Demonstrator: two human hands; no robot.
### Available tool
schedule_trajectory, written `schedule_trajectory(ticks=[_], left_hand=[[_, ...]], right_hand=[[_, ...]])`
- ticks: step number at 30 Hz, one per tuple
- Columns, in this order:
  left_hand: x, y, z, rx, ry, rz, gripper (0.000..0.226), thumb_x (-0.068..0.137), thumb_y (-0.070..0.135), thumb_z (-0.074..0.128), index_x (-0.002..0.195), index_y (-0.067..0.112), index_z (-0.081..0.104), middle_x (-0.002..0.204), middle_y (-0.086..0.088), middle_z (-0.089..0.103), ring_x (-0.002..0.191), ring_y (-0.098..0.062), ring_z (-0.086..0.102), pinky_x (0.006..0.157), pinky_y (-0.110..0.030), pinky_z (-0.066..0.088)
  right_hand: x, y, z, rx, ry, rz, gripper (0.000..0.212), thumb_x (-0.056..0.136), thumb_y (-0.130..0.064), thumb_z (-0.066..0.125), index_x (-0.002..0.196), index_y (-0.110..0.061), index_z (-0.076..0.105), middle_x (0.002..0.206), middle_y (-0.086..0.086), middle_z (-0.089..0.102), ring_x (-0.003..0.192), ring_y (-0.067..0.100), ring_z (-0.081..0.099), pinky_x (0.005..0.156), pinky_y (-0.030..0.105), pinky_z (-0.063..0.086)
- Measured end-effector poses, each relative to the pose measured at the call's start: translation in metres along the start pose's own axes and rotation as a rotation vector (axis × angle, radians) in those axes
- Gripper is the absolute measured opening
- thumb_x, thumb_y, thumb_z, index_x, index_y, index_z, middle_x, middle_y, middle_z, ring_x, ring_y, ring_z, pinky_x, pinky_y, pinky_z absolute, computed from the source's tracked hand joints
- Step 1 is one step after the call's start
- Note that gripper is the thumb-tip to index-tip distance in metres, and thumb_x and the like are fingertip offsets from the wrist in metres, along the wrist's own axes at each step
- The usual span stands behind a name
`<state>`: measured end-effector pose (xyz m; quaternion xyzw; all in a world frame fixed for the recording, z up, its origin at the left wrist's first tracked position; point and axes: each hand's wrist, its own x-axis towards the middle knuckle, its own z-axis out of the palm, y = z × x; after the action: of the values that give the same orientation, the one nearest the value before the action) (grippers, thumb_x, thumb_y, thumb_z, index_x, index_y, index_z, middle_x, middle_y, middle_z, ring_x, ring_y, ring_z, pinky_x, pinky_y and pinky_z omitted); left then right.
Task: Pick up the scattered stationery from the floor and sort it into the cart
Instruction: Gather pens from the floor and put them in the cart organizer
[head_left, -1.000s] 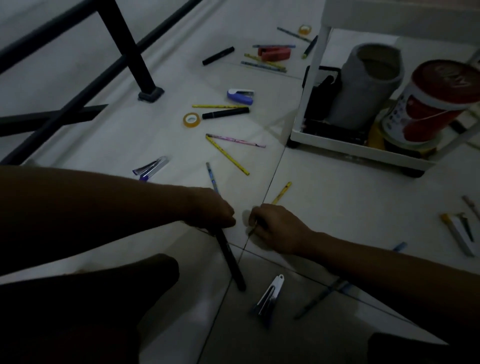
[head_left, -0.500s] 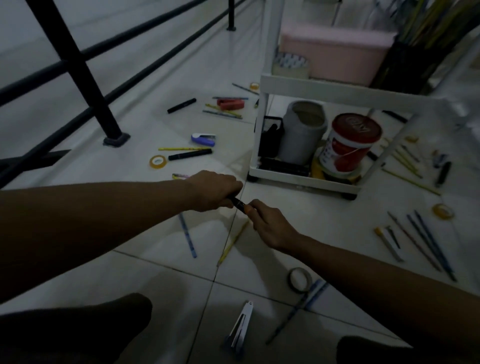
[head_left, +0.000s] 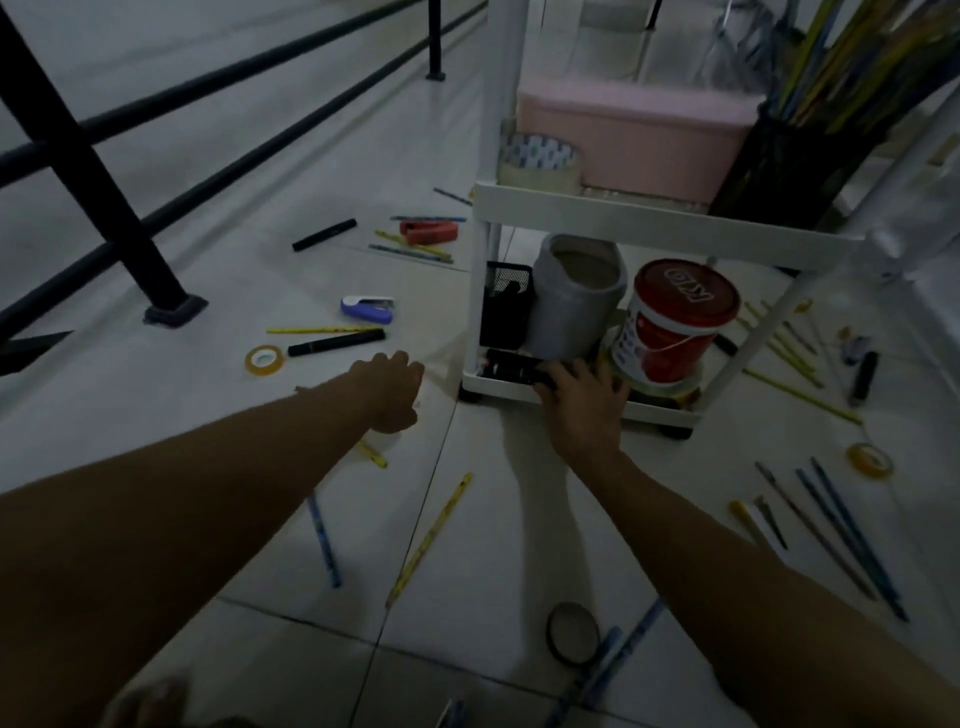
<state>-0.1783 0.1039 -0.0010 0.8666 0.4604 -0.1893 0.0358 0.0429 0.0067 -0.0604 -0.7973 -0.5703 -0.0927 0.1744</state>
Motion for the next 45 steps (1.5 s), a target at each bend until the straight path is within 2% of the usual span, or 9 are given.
schedule_trajectory(ticks=[4,12,20,25,30,34,40,43,45], left_hand=[[0.022,-0.001,0.019,-0.131,-0.012,-0.060,0.056,0.094,0.034,0.052,0.141,0.011,0.031,0.139,-0.015,0.035,0.125,-0.034,0.039,0.103,-0.046,0.038],[0.037,-0.011,0.035,-0.158,-0.072,-0.124,0.054,0.093,0.026,0.052,0.143,0.016,0.033,0.143,-0.010,0.036,0.130,-0.031,0.039,0.108,-0.047,0.033],[0.044,-0.012,0.045,-0.187,-0.073,-0.095,0.041,0.092,0.016,0.051,0.132,0.019,0.045,0.135,-0.008,0.045,0.125,-0.028,0.044,0.106,-0.044,0.034],[0.047,-0.014,0.049,-0.142,0.004,-0.100,0.037,0.091,0.012,0.052,0.127,0.014,0.046,0.128,-0.011,0.045,0.118,-0.029,0.044,0.101,-0.044,0.039],[0.050,-0.012,0.057,-0.051,0.032,-0.064,0.033,0.091,0.006,0.047,0.123,0.010,0.041,0.123,-0.013,0.048,0.114,-0.030,0.047,0.097,-0.043,0.038],[0.050,-0.010,0.055,-0.006,0.031,-0.046,0.030,0.091,0.010,0.049,0.120,0.014,0.047,0.122,-0.010,0.048,0.113,-0.028,0.048,0.098,-0.044,0.035],[0.054,-0.023,0.050,-0.186,0.115,-0.136,0.038,0.090,0.029,0.057,0.124,0.017,0.046,0.127,-0.011,0.043,0.119,-0.030,0.042,0.097,-0.045,0.036],[0.065,-0.036,0.051,-0.223,0.138,-0.252,0.051,0.091,0.028,0.054,0.136,0.013,0.036,0.143,-0.016,0.030,0.130,-0.035,0.032,0.103,-0.049,0.034],[0.074,-0.042,0.056,-0.228,0.170,-0.321,0.060,0.090,0.026,0.055,0.143,0.013,0.029,0.149,-0.015,0.022,0.134,-0.036,0.026,0.106,-0.050,0.032]], right_hand=[[0.005,-0.008,0.026,0.075,0.040,0.070,0.026,0.094,-0.030,0.052,0.117,-0.029,0.063,0.114,0.004,0.063,0.111,0.035,0.043,0.091,0.045,0.027],[0.002,-0.009,0.033,0.005,-0.004,0.059,0.033,0.090,-0.040,0.041,0.112,-0.026,0.061,0.117,0.001,0.061,0.118,0.027,0.043,0.101,0.050,0.020],[-0.002,0.003,0.035,0.043,-0.040,0.003,0.052,0.087,-0.050,0.039,0.133,-0.028,0.052,0.138,-0.002,0.051,0.135,0.028,0.032,0.106,0.050,0.013],[-0.008,-0.001,0.028,0.115,0.170,0.032,0.038,0.083,-0.038,0.051,0.115,-0.018,0.059,0.116,0.010,0.055,0.110,0.030,0.044,0.095,0.042,0.025],[-0.017,-0.005,0.027,0.134,0.232,-0.161,0.030,0.079,-0.034,0.052,0.099,-0.015,0.064,0.102,0.012,0.056,0.096,0.026,0.041,0.082,0.036,0.026],[-0.023,-0.013,0.029,0.126,0.154,-0.221,0.025,0.079,-0.033,0.051,0.093,-0.015,0.062,0.095,0.010,0.053,0.090,0.025,0.041,0.078,0.035,0.027],[-0.030,-0.028,0.031,0.272,0.013,-0.443,0.017,0.080,-0.025,0.052,0.090,-0.013,0.060,0.090,0.007,0.054,0.086,0.023,0.045,0.072,0.034,0.037],[-0.026,-0.048,0.043,0.273,-0.177,-0.528,0.025,0.077,-0.020,0.060,0.101,-0.012,0.061,0.100,0.009,0.057,0.088,0.025,0.052,0.069,0.035,0.048],[-0.025,-0.062,0.056,0.264,-0.277,-0.536,0.039,0.080,-0.023,0.061,0.117,-0.013,0.059,0.118,0.010,0.057,0.103,0.027,0.053,0.080,0.037,0.049]])
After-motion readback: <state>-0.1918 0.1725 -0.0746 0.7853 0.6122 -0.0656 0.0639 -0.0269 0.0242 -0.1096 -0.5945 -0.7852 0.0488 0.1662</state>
